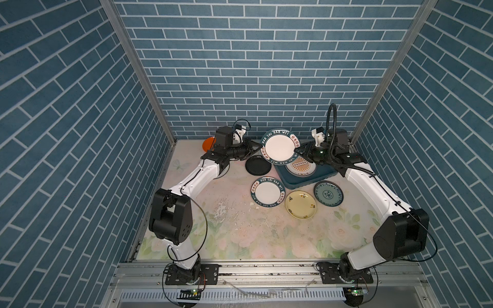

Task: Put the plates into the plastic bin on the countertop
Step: 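Grasp the green-rimmed plate rim with the right gripper while the left holds it, then lower the green-rimmed plate into the bin with the right gripper while the left withdraws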

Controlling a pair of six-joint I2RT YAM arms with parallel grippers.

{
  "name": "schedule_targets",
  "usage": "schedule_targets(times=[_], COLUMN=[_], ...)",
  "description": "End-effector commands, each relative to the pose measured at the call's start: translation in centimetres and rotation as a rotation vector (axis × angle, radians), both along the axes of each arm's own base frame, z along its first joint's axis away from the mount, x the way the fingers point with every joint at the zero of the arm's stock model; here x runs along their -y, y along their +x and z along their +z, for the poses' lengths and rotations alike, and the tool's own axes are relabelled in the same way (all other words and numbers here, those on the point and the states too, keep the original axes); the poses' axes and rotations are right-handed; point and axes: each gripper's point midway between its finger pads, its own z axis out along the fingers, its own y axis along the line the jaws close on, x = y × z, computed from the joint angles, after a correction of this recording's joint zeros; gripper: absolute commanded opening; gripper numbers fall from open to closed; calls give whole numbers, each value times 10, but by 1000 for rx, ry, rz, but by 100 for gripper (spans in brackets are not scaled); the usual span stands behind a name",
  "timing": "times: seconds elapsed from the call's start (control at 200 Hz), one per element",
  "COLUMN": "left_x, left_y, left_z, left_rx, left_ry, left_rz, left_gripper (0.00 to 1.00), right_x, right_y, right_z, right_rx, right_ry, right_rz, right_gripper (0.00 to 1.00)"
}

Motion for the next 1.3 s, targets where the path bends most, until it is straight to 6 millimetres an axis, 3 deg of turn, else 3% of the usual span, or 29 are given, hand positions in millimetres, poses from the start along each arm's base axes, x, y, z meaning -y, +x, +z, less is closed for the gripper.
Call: schedule_targets(times=[0.0, 0.13, 0.215, 0.35, 0.42, 0.56, 0.74, 0.92, 1.295], left_x=[6, 7, 7, 5, 4, -1, -18, -34, -40], left_y=[2, 2, 1, 0, -3, -5, -5, -13, -31], left_z=[35, 36, 36, 36, 37, 36, 36, 44, 65], left_rx=[100, 102, 100, 101, 109, 109, 125, 168, 242], left_ry=[-54, -56, -54, -50, -46, -9, 64, 157, 173], left_rz=[-23, -27, -24, -20, -18, -6, 30, 51, 54], left_gripper=[0, 0, 6, 29, 37, 66, 86, 94, 100], right_x=[-2, 2, 3, 5, 6, 7, 9, 17, 52], right_y=[0, -1, 0, 1, 2, 3, 4, 8, 17], right_z=[5, -2, -3, -3, -2, -2, 0, -4, -21], right_rx=[6, -11, -15, -14, -14, -12, -10, -19, -51], right_ry=[14, 2, 0, -3, -3, -5, -6, -8, -10], right_rz=[-6, -29, -39, -52, -55, -62, -69, -87, -151], right_gripper=[18, 10, 5, 1, 0, 0, 0, 0, 0])
